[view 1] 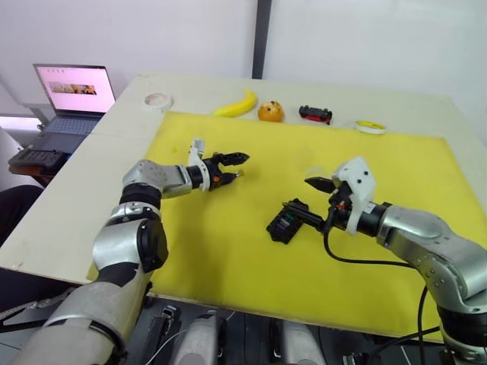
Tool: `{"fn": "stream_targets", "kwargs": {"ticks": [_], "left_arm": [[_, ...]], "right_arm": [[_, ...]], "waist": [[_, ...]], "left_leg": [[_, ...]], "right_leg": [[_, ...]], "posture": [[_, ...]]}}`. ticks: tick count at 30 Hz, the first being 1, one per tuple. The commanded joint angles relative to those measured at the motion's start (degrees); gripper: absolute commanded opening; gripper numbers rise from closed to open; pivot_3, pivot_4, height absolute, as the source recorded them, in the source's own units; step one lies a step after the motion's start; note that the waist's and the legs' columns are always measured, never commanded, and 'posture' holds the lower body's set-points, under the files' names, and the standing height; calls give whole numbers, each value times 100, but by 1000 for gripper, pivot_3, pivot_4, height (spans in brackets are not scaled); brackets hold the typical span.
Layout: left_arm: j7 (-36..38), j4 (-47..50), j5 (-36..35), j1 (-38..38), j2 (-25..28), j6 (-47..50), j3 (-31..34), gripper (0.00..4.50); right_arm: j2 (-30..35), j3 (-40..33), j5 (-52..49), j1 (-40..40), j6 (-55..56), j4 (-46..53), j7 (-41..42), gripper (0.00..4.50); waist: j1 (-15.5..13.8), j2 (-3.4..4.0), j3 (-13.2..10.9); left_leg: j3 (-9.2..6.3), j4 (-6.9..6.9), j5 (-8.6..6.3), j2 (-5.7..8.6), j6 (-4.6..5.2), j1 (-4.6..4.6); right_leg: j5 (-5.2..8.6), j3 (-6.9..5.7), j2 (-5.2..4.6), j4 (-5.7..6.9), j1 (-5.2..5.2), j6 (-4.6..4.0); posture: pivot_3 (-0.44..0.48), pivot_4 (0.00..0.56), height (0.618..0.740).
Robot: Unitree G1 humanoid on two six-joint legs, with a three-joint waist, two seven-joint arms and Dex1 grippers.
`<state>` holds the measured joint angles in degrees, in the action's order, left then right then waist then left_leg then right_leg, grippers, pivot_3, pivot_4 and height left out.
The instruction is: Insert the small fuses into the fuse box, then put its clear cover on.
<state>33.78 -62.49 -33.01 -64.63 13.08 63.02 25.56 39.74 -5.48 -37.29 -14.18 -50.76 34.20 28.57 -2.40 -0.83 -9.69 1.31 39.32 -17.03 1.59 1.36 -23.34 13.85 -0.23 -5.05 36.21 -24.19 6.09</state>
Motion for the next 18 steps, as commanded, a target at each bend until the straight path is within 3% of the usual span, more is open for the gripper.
{"fn": "stream_targets", "kwargs": {"ticks": [1,18], "left_arm": [[126,32,16,-85,-112,136,-123,4500],[73,-226,196,-111,-254,-275,-132,4500]], "right_arm": [[-15,-75,-26,1,75,246,2,4440],[27,-75,-8,31,69,262,21,4440]], "waist": [[2,0,0],[-2,0,0]], "left_leg": [[0,0,0,0,0,0],[0,0,-1,1,2,-1]], "right_leg": [[0,0,0,0,0,0],[0,0,0,0,-1,0]], "posture": [[0,150,740],[0,150,740]]}}
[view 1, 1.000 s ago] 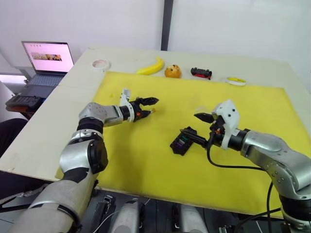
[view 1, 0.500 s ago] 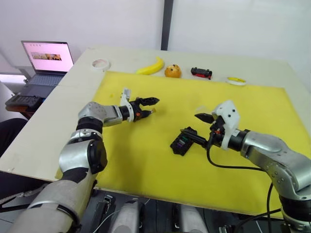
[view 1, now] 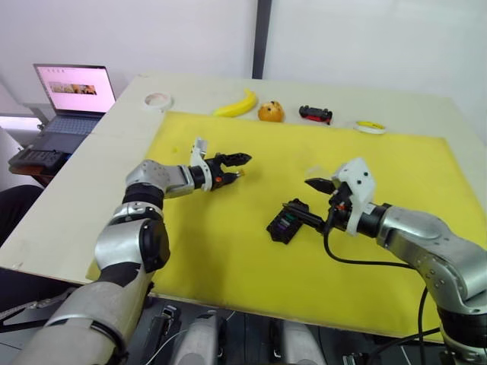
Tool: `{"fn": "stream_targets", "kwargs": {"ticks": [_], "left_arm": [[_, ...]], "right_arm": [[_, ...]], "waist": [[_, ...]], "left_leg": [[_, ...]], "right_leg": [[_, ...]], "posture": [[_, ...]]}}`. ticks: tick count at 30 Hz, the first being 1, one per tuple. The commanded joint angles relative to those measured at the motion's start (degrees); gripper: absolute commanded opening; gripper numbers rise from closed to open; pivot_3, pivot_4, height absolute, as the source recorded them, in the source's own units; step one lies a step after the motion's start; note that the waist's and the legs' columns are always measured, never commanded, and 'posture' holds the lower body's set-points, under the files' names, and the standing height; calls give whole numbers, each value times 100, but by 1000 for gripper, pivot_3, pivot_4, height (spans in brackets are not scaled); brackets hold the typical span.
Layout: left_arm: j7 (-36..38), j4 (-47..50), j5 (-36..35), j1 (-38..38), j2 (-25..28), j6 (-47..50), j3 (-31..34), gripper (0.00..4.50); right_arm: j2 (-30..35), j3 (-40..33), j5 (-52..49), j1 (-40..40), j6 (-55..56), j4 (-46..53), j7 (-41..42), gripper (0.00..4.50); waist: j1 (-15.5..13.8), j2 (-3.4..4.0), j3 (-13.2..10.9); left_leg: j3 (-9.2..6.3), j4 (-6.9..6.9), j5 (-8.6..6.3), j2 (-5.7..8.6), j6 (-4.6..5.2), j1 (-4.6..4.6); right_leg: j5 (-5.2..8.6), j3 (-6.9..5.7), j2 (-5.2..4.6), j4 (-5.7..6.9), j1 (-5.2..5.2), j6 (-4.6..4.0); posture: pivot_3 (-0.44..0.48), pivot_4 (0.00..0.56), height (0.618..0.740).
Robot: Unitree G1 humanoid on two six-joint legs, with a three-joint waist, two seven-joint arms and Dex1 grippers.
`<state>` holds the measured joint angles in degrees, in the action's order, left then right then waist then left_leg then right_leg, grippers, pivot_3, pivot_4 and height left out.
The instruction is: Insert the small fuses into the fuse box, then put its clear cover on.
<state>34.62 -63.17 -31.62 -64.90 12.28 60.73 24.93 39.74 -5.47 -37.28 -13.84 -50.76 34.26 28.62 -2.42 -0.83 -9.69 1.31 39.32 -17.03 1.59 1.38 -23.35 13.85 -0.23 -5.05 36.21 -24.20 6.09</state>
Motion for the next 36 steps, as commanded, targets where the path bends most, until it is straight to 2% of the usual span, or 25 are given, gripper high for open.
{"fn": "stream_targets", "kwargs": {"ticks": [1,3,6,35,36], "left_arm": [[-11,-170,59,-89,-174,-62,-67,4500],[-16,-196,57,-96,-172,-87,-59,4500],[-5,-222,71,-96,-167,-101,-71,3645],[30,-309,148,-32,-114,-122,-73,3645],[28,-311,144,-32,-114,-120,-70,3370]], "right_arm": [[27,-77,-10,-1,68,259,16,4440],[30,-83,-12,1,62,265,15,4440],[35,-98,-19,13,49,279,11,4500],[79,-128,-18,80,43,350,17,4500],[76,-126,-21,74,42,346,17,4500]], "waist": [[0,0,0],[0,0,0],[3,-1,0],[11,-1,0],[11,-1,0]], "left_leg": [[0,0,0,0,0,0],[0,0,0,0,0,0],[0,0,0,1,1,0],[0,0,-2,0,4,0],[0,0,-2,0,4,0]], "right_leg": [[0,0,0,0,0,0],[0,0,0,0,0,0],[0,0,0,0,1,0],[0,0,1,0,-1,0],[0,0,1,0,-1,0]], "posture": [[0,150,740],[0,150,740],[0,150,740],[0,150,740],[0,150,740]]}}
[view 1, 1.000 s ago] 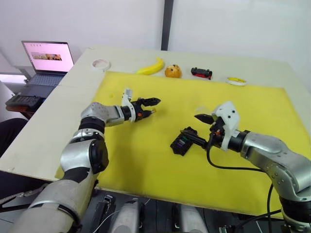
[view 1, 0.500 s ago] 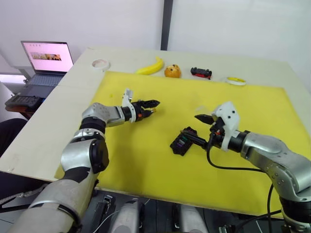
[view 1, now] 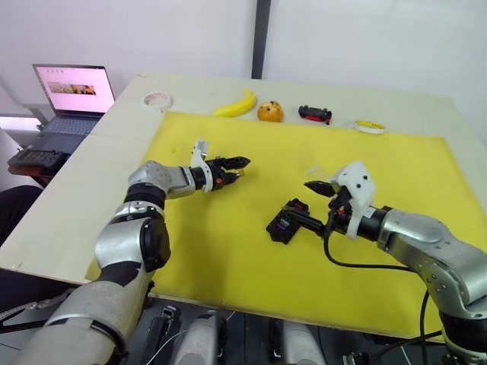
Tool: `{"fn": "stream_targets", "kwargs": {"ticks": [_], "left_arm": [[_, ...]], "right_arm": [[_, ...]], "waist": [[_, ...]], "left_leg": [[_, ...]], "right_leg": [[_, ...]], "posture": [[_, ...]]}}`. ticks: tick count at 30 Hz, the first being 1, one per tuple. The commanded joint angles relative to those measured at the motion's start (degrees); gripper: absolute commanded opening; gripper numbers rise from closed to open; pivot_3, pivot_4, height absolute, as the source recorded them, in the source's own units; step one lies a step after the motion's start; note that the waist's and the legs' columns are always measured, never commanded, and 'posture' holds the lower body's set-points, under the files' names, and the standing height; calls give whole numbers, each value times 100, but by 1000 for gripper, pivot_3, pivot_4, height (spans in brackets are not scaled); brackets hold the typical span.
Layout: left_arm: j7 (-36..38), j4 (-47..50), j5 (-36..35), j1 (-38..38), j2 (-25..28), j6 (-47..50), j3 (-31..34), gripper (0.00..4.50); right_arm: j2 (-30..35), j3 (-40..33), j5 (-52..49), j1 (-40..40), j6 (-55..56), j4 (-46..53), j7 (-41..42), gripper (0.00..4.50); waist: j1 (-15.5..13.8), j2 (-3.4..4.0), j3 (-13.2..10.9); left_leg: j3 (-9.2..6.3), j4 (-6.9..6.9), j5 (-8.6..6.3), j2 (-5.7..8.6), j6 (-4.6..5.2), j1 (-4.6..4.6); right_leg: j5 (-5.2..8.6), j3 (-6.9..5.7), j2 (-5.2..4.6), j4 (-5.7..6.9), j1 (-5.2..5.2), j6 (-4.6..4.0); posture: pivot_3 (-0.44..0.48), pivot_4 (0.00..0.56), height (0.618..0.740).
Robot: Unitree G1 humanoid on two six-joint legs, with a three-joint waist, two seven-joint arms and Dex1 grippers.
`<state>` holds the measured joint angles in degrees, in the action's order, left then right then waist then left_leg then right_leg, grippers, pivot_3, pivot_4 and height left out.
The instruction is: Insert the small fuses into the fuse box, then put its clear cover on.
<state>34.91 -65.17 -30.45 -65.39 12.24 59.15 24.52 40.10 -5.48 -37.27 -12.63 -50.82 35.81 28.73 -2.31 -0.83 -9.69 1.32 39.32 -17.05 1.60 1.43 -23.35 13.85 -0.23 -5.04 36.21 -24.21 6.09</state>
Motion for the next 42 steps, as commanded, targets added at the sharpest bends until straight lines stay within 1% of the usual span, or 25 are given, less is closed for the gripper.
{"fn": "stream_targets", "kwargs": {"ticks": [1,3,25,28,30,31,42], "left_arm": [[6,-110,28,18,-109,46,-33,3065],[19,-110,38,18,-106,57,-49,2309],[-91,-168,12,-1,-50,75,58,2309],[-120,-167,8,1,-59,74,89,1499],[-132,-167,13,3,-62,71,92,591],[-141,-168,13,11,-61,75,93,33],[-43,-25,-28,102,6,121,92,33]], "right_arm": [[37,-124,-23,-51,49,188,7,4500],[34,-124,-25,-55,50,182,7,4500],[112,-212,-57,29,49,218,25,4500],[109,-213,-61,26,50,216,22,4500],[111,-215,-61,25,49,212,22,4500],[111,-217,-61,25,47,212,19,4500],[135,-247,-102,43,17,267,28,4500]], "waist": [[1,0,0],[3,0,0],[13,0,0],[15,0,0],[20,0,0],[22,0,0],[30,0,0]], "left_leg": [[0,0,0,0,0,0],[0,0,0,0,0,0],[1,0,-1,-1,1,-1],[1,0,-1,-1,1,-1],[1,0,-1,-1,1,-1],[1,0,-1,-1,1,0],[2,0,-1,-3,1,2]], "right_leg": [[0,0,0,0,0,0],[0,0,0,0,0,0],[0,0,1,0,-2,0],[0,0,1,0,-3,0],[0,0,1,0,-3,0],[0,0,1,0,-3,0],[0,1,2,2,-3,0]], "posture": [[0,150,740],[0,150,740],[0,150,740],[0,150,740],[0,150,740],[0,150,740],[0,150,740]]}}
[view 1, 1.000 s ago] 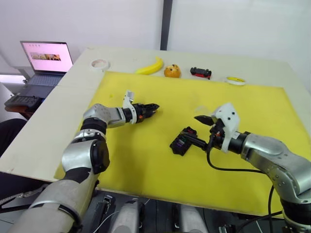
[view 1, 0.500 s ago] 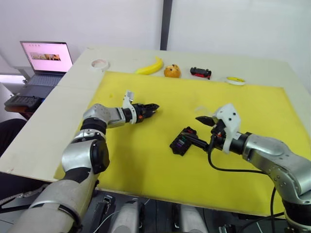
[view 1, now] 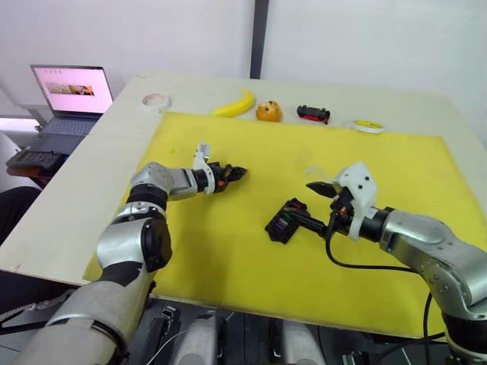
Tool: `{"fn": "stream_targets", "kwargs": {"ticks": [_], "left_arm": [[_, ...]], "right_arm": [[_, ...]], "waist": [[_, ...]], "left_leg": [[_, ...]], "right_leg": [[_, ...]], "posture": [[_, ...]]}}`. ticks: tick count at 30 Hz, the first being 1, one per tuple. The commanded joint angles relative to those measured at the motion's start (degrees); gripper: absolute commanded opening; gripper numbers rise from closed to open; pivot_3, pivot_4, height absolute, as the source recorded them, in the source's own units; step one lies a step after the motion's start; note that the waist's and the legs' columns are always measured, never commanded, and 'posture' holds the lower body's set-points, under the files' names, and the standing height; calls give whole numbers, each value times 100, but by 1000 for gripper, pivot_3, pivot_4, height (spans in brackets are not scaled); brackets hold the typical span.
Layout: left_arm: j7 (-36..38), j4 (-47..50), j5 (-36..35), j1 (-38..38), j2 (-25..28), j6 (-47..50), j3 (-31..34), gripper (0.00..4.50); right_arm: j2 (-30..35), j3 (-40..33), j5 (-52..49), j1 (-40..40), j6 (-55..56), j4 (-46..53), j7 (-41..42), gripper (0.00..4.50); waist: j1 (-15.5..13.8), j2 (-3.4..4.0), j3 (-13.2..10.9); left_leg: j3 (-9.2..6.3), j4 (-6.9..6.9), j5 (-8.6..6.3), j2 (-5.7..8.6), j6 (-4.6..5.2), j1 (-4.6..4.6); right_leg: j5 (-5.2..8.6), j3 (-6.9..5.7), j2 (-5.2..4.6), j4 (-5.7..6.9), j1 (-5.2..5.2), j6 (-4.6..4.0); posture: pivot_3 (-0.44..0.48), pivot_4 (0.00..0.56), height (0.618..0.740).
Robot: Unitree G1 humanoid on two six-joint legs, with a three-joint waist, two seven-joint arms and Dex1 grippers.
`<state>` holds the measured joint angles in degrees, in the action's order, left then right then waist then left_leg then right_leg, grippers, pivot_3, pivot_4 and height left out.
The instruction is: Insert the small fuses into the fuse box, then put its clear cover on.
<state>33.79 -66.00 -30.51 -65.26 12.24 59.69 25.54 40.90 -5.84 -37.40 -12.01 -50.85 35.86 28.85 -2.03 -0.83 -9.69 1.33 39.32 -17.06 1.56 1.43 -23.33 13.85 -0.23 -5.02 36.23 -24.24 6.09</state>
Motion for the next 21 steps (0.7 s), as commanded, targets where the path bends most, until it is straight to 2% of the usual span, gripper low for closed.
{"fn": "stream_targets", "kwargs": {"ticks": [1,5,11,14,17,21], "left_arm": [[186,160,-41,84,35,113,-41,33],[609,639,-129,135,161,384,-170,33],[1162,2303,-409,655,460,1017,-559,33],[938,2716,-516,874,459,1198,-468,33],[560,2612,-660,878,444,1330,-92,33],[135,2551,-684,887,371,1459,80,33]], "right_arm": [[73,-249,-111,-7,14,273,30,4500],[72,-429,-273,59,-40,330,15,4500],[-158,-853,-889,132,-281,418,-207,4500],[-134,-849,-937,134,-297,405,-244,4500],[-116,-786,-939,70,-286,348,-248,4500],[-102,-691,-897,-37,-265,278,-249,4500]], "waist": [[4,0,0],[9,-1,0],[125,-2,-1],[137,-1,-1],[135,-1,-1],[135,-2,-1]], "left_leg": [[0,0,0,0,0,0],[0,0,0,-1,0,-1],[-1,-2,2,-8,-4,-5],[-1,-5,3,-9,-6,-3],[-1,-5,4,-10,-7,-2],[0,-5,3,-10,-7,-3]], "right_leg": [[0,0,0,0,0,0],[0,0,1,0,-2,0],[0,2,3,2,-9,0],[0,6,0,3,-9,0],[0,7,-2,4,-11,0],[0,7,0,4,-13,0]], "posture": [[0,150,740],[0,150,740],[0,150,740],[0,150,740],[0,150,740],[0,150,740]]}}
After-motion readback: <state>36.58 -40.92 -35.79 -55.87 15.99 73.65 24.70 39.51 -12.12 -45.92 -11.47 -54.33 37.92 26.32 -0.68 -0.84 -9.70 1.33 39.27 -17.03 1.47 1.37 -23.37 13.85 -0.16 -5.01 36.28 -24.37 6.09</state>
